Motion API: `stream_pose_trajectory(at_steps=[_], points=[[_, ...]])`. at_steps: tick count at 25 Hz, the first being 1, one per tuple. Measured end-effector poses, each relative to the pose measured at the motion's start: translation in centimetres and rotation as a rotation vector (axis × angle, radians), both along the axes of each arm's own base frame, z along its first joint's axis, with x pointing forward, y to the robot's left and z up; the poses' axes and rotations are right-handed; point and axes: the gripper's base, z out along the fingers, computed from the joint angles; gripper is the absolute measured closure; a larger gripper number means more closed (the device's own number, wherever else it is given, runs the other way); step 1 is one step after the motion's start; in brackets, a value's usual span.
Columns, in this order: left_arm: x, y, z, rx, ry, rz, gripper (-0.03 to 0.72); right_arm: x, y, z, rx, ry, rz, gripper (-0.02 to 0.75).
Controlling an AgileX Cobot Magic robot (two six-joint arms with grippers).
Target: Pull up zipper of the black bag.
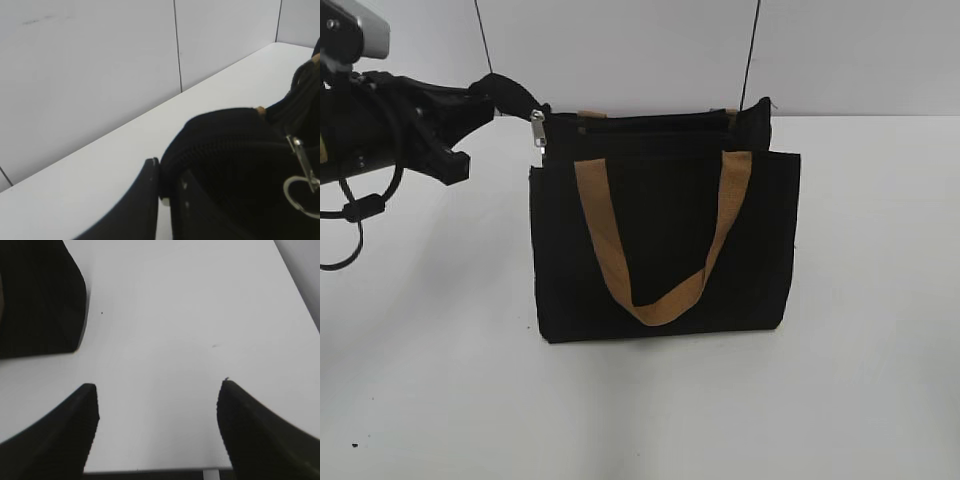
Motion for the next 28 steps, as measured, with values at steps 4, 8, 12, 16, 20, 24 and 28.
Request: stream_pose_trajectory(at_steps=[4,8,12,16,20,24,28], points=[[-0.1,-0.1,0.1,-0.014,0.007,0.0,0.652,2.3,0.0,2.5,0.039,-0.071,-0.007,0.172],[-0.1,-0.3,0.2,-0.04,0.028,0.001,0.652,5.6,0.6,3.7,0.096,-0.063,0.043,0.172],[0.2,-0.4,0.7,-0.059,0.025,0.005,0.652,9.7,1.1,4.6,0.084,0.041,0.135,0.172],[0.4,-0.5,0.9,-0.058,0.029,0.001,0.652,14.6,1.4,5.6,0.111,0.144,0.185,0.172],[0.5,-0.5,1.0,-0.054,0.028,-0.002,0.652,19.2,2.5,6.0,0.122,0.219,0.25,0.172],[0.5,-0.5,1.0,-0.053,0.027,-0.002,0.652,22.4,6.7,6.4,0.11,0.237,0.371,0.172],[0.5,-0.5,1.0,-0.049,0.028,-0.003,0.652,24.7,12.3,5.6,0.092,0.295,0.465,0.202]])
